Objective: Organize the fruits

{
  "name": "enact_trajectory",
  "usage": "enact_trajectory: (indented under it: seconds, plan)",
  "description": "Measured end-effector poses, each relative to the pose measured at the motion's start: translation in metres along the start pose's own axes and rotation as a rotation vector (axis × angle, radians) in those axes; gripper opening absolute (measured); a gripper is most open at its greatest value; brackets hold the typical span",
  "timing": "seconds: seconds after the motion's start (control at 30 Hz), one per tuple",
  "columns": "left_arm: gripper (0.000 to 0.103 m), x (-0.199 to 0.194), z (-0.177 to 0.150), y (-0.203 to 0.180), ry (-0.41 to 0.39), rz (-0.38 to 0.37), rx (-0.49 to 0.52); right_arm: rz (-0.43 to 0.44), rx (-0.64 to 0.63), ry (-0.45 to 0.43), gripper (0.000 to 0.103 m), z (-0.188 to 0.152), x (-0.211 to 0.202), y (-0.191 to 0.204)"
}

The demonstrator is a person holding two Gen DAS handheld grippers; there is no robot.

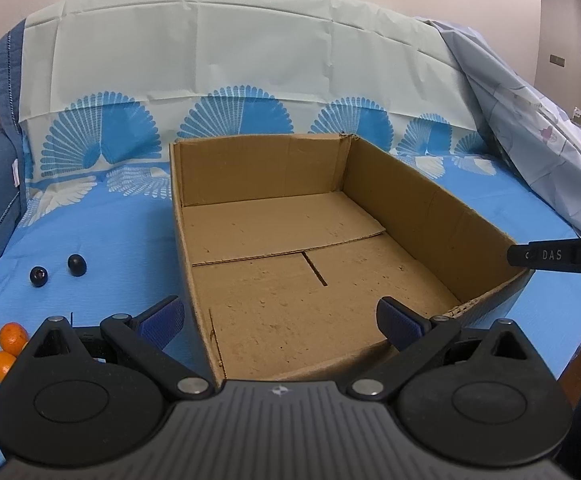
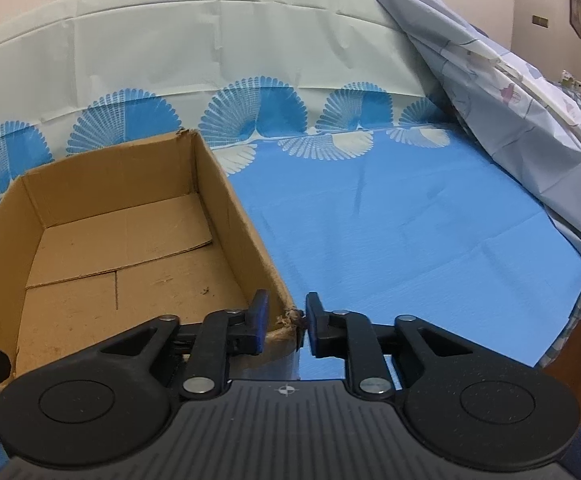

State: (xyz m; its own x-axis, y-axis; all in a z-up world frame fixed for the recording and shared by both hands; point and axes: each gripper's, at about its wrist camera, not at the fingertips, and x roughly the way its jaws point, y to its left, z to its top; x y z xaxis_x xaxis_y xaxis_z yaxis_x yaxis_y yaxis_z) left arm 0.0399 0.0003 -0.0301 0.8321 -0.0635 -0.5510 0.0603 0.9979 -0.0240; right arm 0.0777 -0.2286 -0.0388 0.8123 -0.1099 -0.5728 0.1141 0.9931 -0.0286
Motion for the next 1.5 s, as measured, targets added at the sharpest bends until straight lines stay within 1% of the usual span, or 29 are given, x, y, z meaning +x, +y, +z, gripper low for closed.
enact_trajectory:
  seconds: [0.17, 0.3, 0.4, 0.47, 0.5, 0.53, 0.57, 0.6, 0.63, 0.7, 0.73, 0.8, 0.93, 1.03, 1.07, 1.13, 1.17, 1.2, 1.27, 1.3, 1.37, 1.47, 1.5]
  plan:
    - [0.103, -0.008, -0.002, -0.005, -0.037, 0.011, 0.024, -0.003, 0.001, -0.043, 0.023, 0.001, -0.008, -0.003]
    - [0.103, -0.019, -0.003, -0.009, -0.088, 0.008, 0.047, -0.017, -0.026, -0.076, 0.023, 0.000, -0.014, 0.002]
    - [0.102, -0.028, -0.003, -0.013, -0.120, 0.002, 0.072, -0.019, -0.056, -0.116, 0.030, -0.002, -0.022, 0.008]
    - [0.102, -0.033, -0.003, -0.014, -0.134, -0.002, 0.084, -0.012, -0.071, -0.144, 0.039, -0.003, -0.028, 0.011]
    - [0.100, -0.035, -0.003, -0.015, -0.139, -0.007, 0.088, -0.007, -0.078, -0.155, 0.041, -0.003, -0.030, 0.013]
    - [0.098, -0.037, -0.003, -0.015, -0.142, -0.015, 0.092, 0.000, -0.084, -0.165, 0.043, -0.003, -0.033, 0.015]
    - [0.094, -0.038, -0.003, -0.015, -0.141, -0.025, 0.095, 0.007, -0.088, -0.172, 0.045, -0.004, -0.035, 0.017]
    - [0.086, -0.040, -0.003, -0.016, -0.141, -0.036, 0.101, 0.014, -0.091, -0.178, 0.048, -0.003, -0.036, 0.019]
    - [0.082, -0.042, -0.004, -0.016, -0.144, -0.040, 0.107, 0.021, -0.093, -0.183, 0.049, -0.003, -0.038, 0.020]
    - [0.065, -0.046, -0.005, -0.015, -0.147, -0.052, 0.117, 0.032, -0.097, -0.188, 0.049, -0.003, -0.041, 0.023]
    - [0.061, -0.047, -0.005, -0.013, -0.144, -0.061, 0.115, 0.037, -0.097, -0.191, 0.049, -0.003, -0.043, 0.025]
    - [0.050, -0.050, -0.005, -0.010, -0.133, -0.082, 0.109, 0.049, -0.097, -0.192, 0.049, -0.002, -0.046, 0.028]
    - [0.041, -0.058, -0.001, 0.004, -0.097, -0.137, 0.094, 0.069, -0.099, -0.194, 0.049, 0.000, -0.050, 0.038]
    - [0.040, -0.067, 0.016, 0.020, -0.083, -0.181, 0.163, 0.091, -0.093, -0.193, 0.049, 0.001, -0.053, 0.047]
    - [0.040, -0.071, 0.023, 0.027, -0.077, -0.198, 0.194, 0.105, -0.091, -0.194, 0.049, 0.001, -0.054, 0.050]
    - [0.040, -0.080, 0.034, 0.044, -0.073, -0.199, 0.262, 0.140, -0.099, -0.203, 0.047, 0.001, -0.058, 0.060]
    - [0.040, -0.084, 0.038, 0.054, -0.068, -0.188, 0.286, 0.159, -0.106, -0.213, 0.042, 0.002, -0.061, 0.066]
    - [0.040, -0.089, 0.040, 0.068, -0.064, -0.167, 0.303, 0.173, -0.111, -0.233, 0.038, 0.002, -0.065, 0.072]
    - [0.040, -0.097, 0.039, 0.093, -0.054, -0.146, 0.308, 0.198, -0.127, -0.278, 0.021, 0.002, -0.072, 0.086]
    - [0.040, -0.099, 0.036, 0.110, -0.033, -0.142, 0.289, 0.221, -0.142, -0.294, 0.019, 0.001, -0.075, 0.093]
    - [0.039, -0.099, 0.024, 0.138, 0.016, -0.128, 0.231, 0.283, -0.169, -0.314, 0.019, 0.001, -0.082, 0.108]
    - [0.039, -0.090, 0.004, 0.169, 0.084, -0.099, 0.115, 0.398, -0.218, -0.297, 0.019, -0.002, -0.085, 0.133]
    - [0.039, -0.087, -0.003, 0.178, 0.093, -0.087, 0.069, 0.436, -0.236, -0.287, 0.019, -0.003, -0.085, 0.143]
